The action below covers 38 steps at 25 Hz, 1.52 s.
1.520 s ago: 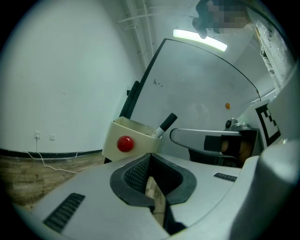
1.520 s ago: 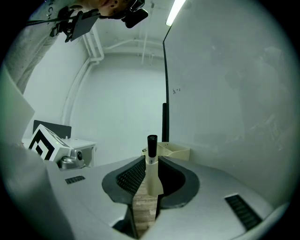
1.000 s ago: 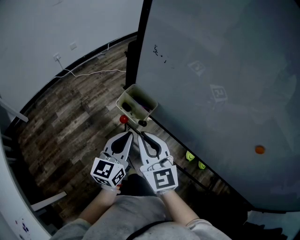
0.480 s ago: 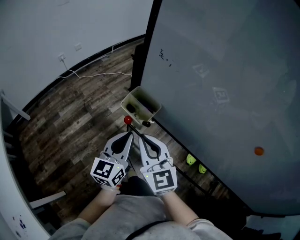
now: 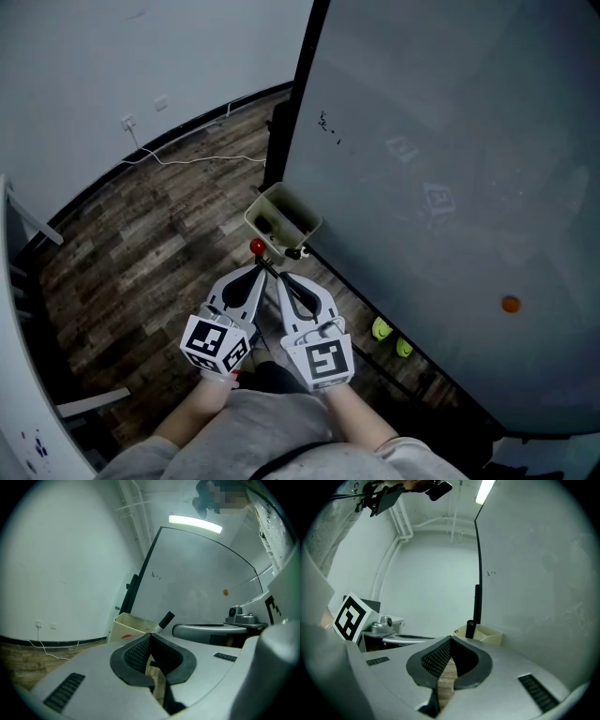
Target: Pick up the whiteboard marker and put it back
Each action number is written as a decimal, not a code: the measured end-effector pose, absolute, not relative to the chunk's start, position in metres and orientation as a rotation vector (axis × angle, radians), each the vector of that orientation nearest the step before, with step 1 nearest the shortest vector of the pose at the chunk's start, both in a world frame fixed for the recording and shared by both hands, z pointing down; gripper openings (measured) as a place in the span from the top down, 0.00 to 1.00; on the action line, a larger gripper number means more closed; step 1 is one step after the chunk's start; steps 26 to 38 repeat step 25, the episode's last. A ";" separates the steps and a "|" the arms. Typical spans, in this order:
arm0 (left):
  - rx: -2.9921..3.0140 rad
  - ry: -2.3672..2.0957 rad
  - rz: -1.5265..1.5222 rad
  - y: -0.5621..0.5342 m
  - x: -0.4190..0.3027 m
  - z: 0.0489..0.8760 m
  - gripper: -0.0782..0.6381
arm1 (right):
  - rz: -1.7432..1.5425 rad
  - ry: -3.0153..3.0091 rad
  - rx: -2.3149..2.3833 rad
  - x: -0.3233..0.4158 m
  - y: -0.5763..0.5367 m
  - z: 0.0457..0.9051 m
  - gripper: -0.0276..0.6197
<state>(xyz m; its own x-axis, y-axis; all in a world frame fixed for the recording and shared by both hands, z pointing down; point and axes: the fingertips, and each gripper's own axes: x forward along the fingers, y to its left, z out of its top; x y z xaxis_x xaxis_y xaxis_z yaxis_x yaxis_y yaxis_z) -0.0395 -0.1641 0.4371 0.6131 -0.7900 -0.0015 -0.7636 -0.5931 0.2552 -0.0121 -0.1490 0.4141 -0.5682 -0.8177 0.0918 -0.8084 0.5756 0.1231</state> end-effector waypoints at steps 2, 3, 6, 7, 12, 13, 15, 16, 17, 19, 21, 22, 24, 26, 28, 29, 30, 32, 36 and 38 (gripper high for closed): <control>2.612 -1.283 -0.165 -0.164 -0.040 0.436 0.87 | -0.106 -2.666 1.377 -0.012 -0.148 0.413 0.93; 2.612 -1.286 -0.165 -0.164 -0.040 0.435 0.87 | -0.107 -2.668 1.375 -0.012 -0.148 0.413 0.93; 2.612 -1.294 -0.168 -0.164 -0.040 0.432 0.87 | -0.106 -2.675 1.370 -0.011 -0.149 0.412 0.93; 2.615 -1.295 -0.169 -0.164 -0.040 0.431 0.87 | -0.105 -2.677 1.368 -0.012 -0.149 0.412 0.93; 2.619 -1.304 -0.175 -0.162 -0.042 0.429 0.87 | -0.065 -2.673 1.368 -0.011 -0.147 0.413 0.93; 2.618 -1.307 -0.175 -0.162 -0.042 0.429 0.87 | -0.071 -2.673 1.366 -0.011 -0.147 0.414 0.93; 2.616 -1.312 -0.175 -0.162 -0.044 0.429 0.87 | -0.073 -2.675 1.363 -0.012 -0.148 0.413 0.93; 2.615 -1.315 -0.176 -0.162 -0.045 0.429 0.87 | -0.067 -2.675 1.363 -0.013 -0.148 0.413 0.93; 2.614 -1.317 -0.177 -0.162 -0.045 0.428 0.87 | -0.069 -2.677 1.361 -0.013 -0.148 0.413 0.93; 2.615 -1.321 -0.179 -0.163 -0.046 0.428 0.87 | -0.069 -2.679 1.360 -0.014 -0.149 0.412 0.93; 2.614 -1.325 -0.179 -0.163 -0.048 0.428 0.87 | -0.087 -2.684 1.354 -0.015 -0.150 0.412 0.93; 2.612 -1.326 -0.179 -0.163 -0.049 0.427 0.87 | -0.089 -2.685 1.353 -0.016 -0.149 0.411 0.93; 2.609 -1.329 -0.180 -0.163 -0.050 0.427 0.87 | -0.073 -2.685 1.356 -0.017 -0.149 0.411 0.93; 2.608 -1.329 -0.181 -0.162 -0.050 0.426 0.87 | -0.059 -2.685 1.358 -0.017 -0.148 0.410 0.93; 2.608 -1.329 -0.181 -0.162 -0.050 0.426 0.87 | -0.059 -2.685 1.358 -0.017 -0.148 0.410 0.93; 2.608 -1.329 -0.181 -0.162 -0.050 0.426 0.87 | -0.059 -2.685 1.358 -0.017 -0.148 0.410 0.93; 2.608 -1.329 -0.181 -0.162 -0.050 0.426 0.87 | -0.059 -2.685 1.358 -0.017 -0.148 0.410 0.93; 2.608 -1.329 -0.181 -0.162 -0.050 0.426 0.87 | -0.059 -2.685 1.358 -0.017 -0.148 0.410 0.93; 2.608 -1.329 -0.181 -0.162 -0.050 0.426 0.87 | -0.059 -2.685 1.358 -0.017 -0.148 0.410 0.93; 2.608 -1.329 -0.181 -0.162 -0.050 0.426 0.87 | -0.059 -2.685 1.358 -0.017 -0.148 0.410 0.93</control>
